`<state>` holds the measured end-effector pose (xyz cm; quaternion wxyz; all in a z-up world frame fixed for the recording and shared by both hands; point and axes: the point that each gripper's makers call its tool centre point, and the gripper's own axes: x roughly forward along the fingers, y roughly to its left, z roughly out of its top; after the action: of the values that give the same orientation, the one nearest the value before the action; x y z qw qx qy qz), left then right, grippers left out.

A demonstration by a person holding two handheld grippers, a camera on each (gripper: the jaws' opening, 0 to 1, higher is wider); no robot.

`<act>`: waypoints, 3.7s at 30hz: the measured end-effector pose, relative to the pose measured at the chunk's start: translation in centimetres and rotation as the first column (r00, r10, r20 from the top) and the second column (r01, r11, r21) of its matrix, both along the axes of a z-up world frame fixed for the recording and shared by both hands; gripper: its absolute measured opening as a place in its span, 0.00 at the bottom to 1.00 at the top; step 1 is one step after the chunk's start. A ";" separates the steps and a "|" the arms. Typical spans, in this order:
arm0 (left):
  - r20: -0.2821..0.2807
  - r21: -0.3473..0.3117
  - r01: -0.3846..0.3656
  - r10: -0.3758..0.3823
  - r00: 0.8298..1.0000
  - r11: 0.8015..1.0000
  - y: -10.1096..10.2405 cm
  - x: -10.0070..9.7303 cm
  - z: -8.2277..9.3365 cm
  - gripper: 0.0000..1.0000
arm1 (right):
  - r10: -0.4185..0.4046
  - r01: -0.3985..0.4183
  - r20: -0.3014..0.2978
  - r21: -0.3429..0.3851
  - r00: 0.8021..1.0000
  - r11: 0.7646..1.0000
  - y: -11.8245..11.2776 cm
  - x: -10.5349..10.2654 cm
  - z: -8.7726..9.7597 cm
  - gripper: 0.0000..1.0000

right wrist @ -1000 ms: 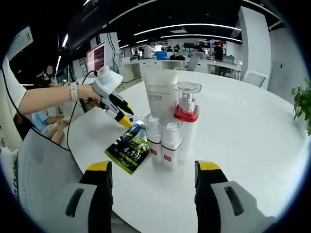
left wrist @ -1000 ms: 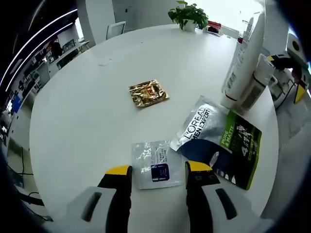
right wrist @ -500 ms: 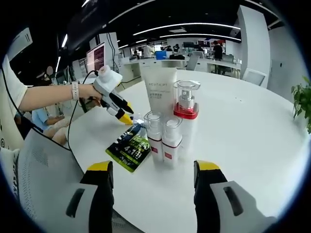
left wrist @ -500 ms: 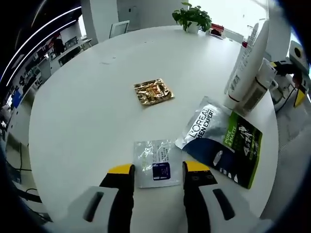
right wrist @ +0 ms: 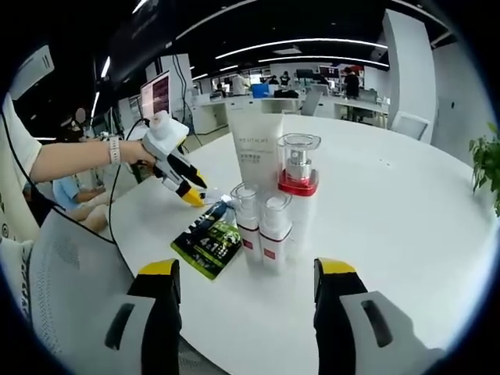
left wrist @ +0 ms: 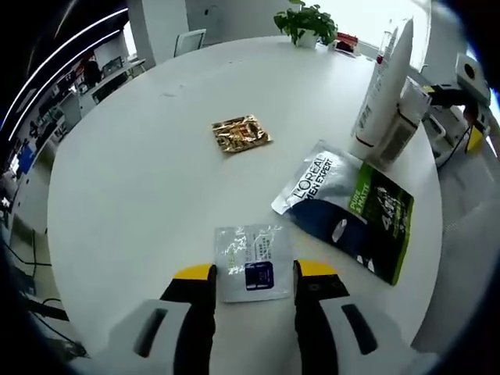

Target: Arrange the skincare products in the storage area until every visible bottle or jar stands upright without overlapping.

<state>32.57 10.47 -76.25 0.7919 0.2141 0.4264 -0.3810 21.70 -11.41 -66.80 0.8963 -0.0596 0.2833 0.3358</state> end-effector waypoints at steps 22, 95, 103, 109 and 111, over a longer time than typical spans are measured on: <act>-0.038 0.039 0.278 -0.277 0.960 0.960 -0.2 -5.2 -0.1 0.34 | 0.035 -0.035 -0.002 -0.022 0.999 0.999 0.5 -0.2 -0.1 0.75; 0.147 -0.090 0.284 -0.269 0.952 0.955 -3.1 -8.9 3.9 0.89 | 0.090 -0.088 0.027 -0.068 0.996 0.994 1.0 -0.9 0.3 0.96; 0.173 -0.109 0.179 -0.159 0.972 0.978 -2.2 -9.2 4.5 0.99 | 0.102 -0.099 0.048 -0.072 0.994 0.993 1.2 -1.2 0.6 0.99; 0.211 -0.158 0.112 -0.077 0.974 0.981 -2.0 -9.8 6.3 0.99 | 0.105 -0.100 0.063 -0.068 0.993 0.993 1.3 -1.2 1.1 1.00; 0.224 -0.155 0.097 -0.060 0.973 0.983 -1.8 -9.8 6.6 0.99 | 0.105 -0.100 0.069 -0.069 0.992 0.993 1.4 -1.3 1.2 1.00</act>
<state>22.79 8.70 -69.65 0.8333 0.2052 0.2948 -0.4202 20.44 -10.02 -65.61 0.8851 -0.1157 0.2581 0.3695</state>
